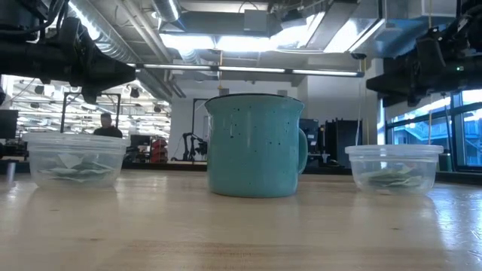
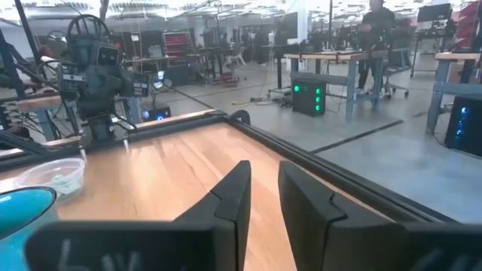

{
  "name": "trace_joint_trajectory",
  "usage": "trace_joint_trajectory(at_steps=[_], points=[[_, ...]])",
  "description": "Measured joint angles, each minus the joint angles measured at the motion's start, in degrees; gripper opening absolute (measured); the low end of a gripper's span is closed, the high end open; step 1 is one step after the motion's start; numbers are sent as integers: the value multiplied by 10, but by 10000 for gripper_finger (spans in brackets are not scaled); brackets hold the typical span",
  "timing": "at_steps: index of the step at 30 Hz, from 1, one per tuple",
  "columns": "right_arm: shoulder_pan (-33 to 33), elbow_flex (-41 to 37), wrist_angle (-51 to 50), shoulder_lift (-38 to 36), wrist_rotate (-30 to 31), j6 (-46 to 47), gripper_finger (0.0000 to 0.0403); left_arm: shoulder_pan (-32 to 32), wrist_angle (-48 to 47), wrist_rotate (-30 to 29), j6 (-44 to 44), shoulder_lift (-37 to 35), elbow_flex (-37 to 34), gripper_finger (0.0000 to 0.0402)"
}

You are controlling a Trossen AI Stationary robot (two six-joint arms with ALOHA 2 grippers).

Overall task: Pick and place Stevia / Truvia into bins
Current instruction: Return to Home Position

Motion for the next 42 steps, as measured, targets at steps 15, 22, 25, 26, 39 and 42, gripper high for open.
trace_joint_trajectory(at_steps=[15, 22, 25, 26, 39, 42], points=[[0, 0, 1, 0, 0, 27, 74, 0, 0, 0, 0, 0, 0, 95], [0, 0, 1, 0, 0, 27, 74, 0, 0, 0, 0, 0, 0, 94], [0, 0, 1, 0, 0, 26, 74, 0, 0, 0, 0, 0, 0, 95], [0, 0, 1, 0, 0, 26, 74, 0, 0, 0, 0, 0, 0, 95], [0, 0, 1, 0, 0, 26, 74, 0, 0, 0, 0, 0, 0, 95], [0, 0, 1, 0, 0, 26, 74, 0, 0, 0, 0, 0, 0, 93]])
